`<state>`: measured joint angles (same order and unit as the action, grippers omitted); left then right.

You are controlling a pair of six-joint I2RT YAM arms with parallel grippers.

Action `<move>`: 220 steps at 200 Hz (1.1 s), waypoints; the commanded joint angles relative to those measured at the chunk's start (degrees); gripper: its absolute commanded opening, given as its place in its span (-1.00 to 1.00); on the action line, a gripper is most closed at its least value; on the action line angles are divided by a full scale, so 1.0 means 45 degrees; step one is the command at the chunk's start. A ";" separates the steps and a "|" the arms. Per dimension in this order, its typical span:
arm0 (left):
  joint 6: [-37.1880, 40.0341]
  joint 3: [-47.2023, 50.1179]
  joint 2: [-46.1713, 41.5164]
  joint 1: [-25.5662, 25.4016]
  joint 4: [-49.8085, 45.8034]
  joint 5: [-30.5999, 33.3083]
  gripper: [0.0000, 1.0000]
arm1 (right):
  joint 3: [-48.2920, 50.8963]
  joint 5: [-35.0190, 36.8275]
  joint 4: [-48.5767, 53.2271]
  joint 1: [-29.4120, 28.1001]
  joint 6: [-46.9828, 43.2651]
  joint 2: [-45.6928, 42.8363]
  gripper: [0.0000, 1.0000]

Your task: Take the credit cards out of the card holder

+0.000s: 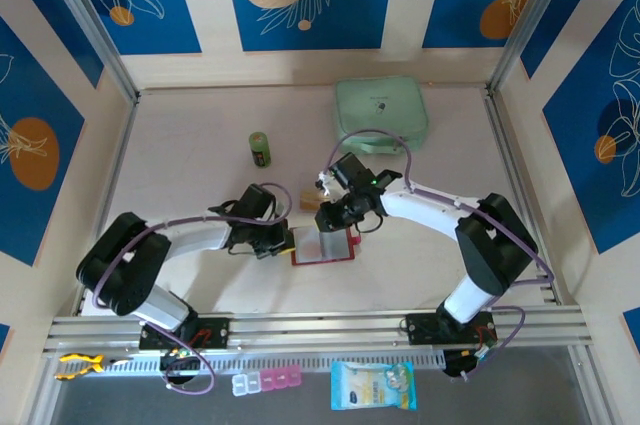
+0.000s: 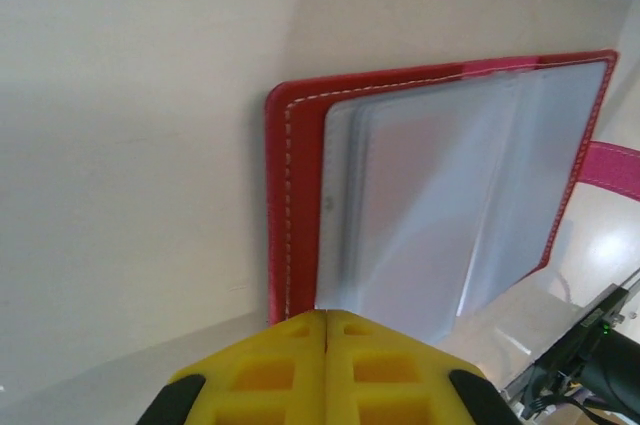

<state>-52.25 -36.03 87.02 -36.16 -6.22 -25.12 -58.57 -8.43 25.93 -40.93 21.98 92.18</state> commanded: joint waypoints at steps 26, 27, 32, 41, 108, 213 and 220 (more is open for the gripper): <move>0.0071 -0.0106 0.0663 -0.0146 0.0194 0.0406 -1.00 | 0.0494 0.0314 -0.0358 -0.0185 0.0971 -0.0636 -0.67; 0.0070 -0.0112 0.0652 -0.0147 0.0163 0.0426 -1.00 | 0.0504 0.0332 -0.0346 -0.0184 0.1003 -0.0648 -0.67; 0.0127 -0.0164 0.0626 -0.0148 0.0049 0.0526 -1.00 | 0.0530 0.0422 -0.0319 -0.0182 0.1246 -0.0673 -0.67; 0.0247 -0.0259 0.0576 -0.0147 -0.0209 0.0754 -1.00 | 0.0587 0.0432 -0.0374 -0.0199 0.1560 -0.0728 -0.67; 0.0556 -0.0333 0.0447 -0.0145 -0.0631 0.1065 -1.00 | 0.1175 -0.0423 -0.1397 -0.0389 0.4754 -0.0567 -0.70; 0.0815 -0.0427 0.0354 -0.0126 -0.0948 0.1328 -1.00 | 0.0808 -0.0491 -0.1994 -0.0856 0.5663 0.0965 -0.25; 0.0870 -0.0460 0.0352 -0.0128 -0.1037 0.1346 -1.00 | 0.0788 -0.0496 -0.2011 -0.0883 0.5680 0.1049 -0.25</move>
<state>-50.37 -37.28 88.36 -36.53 -6.63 -22.41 -53.60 -9.30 17.30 -44.31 46.26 95.57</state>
